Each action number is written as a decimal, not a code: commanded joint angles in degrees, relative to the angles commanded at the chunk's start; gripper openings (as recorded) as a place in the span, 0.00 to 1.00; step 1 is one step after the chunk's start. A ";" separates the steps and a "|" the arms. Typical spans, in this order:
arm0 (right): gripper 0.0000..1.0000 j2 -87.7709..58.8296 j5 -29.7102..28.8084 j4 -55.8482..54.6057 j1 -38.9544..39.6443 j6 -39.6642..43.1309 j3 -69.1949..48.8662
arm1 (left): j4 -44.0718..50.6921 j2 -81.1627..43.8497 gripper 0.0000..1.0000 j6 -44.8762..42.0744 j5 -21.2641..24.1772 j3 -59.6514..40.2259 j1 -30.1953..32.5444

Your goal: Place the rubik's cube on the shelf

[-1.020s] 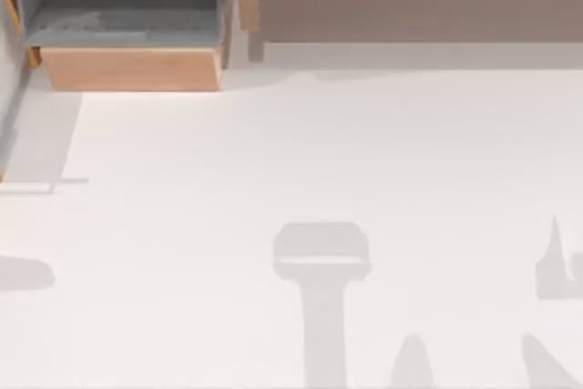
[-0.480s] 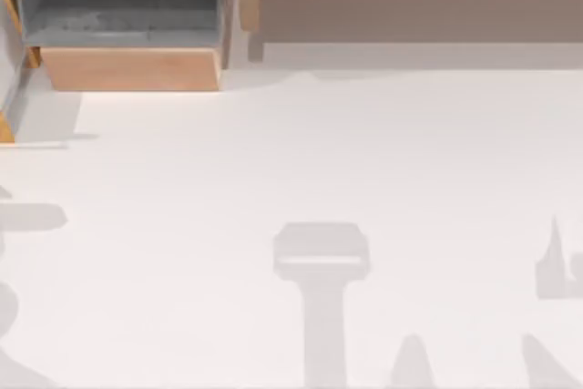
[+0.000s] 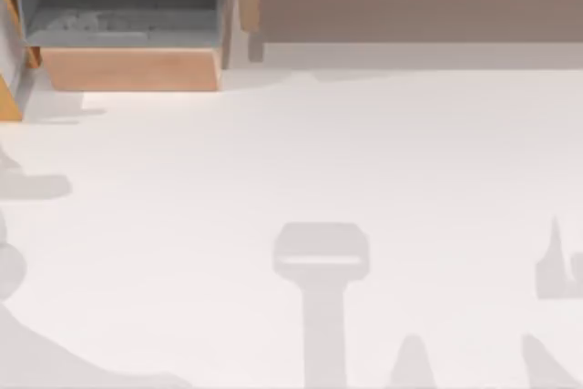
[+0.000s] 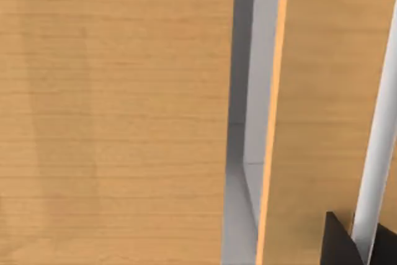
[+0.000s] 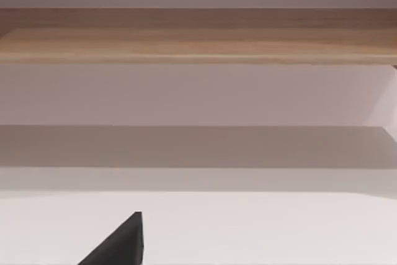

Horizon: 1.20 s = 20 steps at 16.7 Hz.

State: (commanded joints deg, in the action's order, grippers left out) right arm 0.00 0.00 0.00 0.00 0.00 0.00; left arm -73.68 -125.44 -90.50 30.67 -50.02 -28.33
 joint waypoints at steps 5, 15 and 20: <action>1.00 0.00 0.00 0.00 0.00 0.00 0.00 | 3.49 -2.52 0.00 0.25 -2.33 -5.91 2.19; 1.00 0.00 0.00 0.00 0.00 0.00 0.00 | 9.37 -7.92 0.00 0.21 -4.77 -17.74 4.76; 1.00 0.00 0.00 0.00 0.00 0.00 0.00 | 12.04 -9.83 0.00 0.51 -6.01 -21.75 5.91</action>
State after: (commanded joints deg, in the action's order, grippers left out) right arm 0.00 0.00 0.00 0.00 0.00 0.00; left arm -61.64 -135.27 -90.00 24.65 -71.77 -22.42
